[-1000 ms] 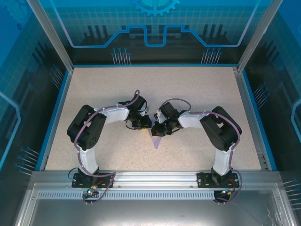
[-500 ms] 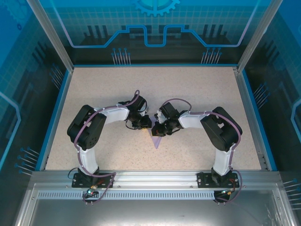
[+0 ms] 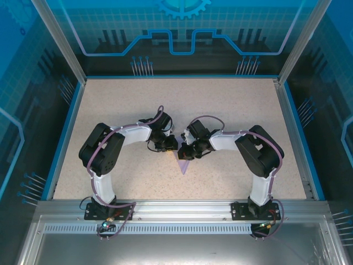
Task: Fold a paper plane with a square sheet of paper (pick it up from the middle)
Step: Third fold the triangle at the center of the table.
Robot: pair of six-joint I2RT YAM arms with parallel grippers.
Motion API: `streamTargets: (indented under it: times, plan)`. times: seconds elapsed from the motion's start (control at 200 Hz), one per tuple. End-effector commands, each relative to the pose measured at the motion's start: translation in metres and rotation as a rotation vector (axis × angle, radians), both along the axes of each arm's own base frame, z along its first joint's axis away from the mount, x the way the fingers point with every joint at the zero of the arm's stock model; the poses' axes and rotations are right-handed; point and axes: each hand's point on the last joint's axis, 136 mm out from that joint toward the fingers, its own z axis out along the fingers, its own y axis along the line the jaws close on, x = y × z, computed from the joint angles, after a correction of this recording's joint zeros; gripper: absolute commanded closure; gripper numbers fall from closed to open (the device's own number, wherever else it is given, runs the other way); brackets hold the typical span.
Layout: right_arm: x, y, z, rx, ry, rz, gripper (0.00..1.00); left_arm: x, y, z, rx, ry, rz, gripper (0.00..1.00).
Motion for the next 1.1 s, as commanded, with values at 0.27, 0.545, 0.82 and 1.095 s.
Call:
streamTargets:
  times: [0.27, 0.545, 0.82, 1.095]
  plan:
    - [-0.011, -0.017, -0.024, -0.102, 0.041, -0.013, 0.77, -0.013, 0.009, -0.022, 0.043, 0.062, -0.017, 0.79]
    - [-0.013, -0.021, -0.026, -0.114, 0.045, -0.019, 0.66, -0.008, 0.009, -0.006, 0.029, 0.024, -0.006, 0.79]
    - [-0.015, -0.023, -0.028, -0.118, 0.045, -0.021, 0.6, -0.002, 0.02, 0.037, -0.015, -0.052, 0.041, 0.79]
    - [-0.015, -0.022, -0.029, -0.107, 0.044, -0.019, 0.65, -0.02, 0.027, 0.055, -0.068, -0.061, 0.112, 0.8]
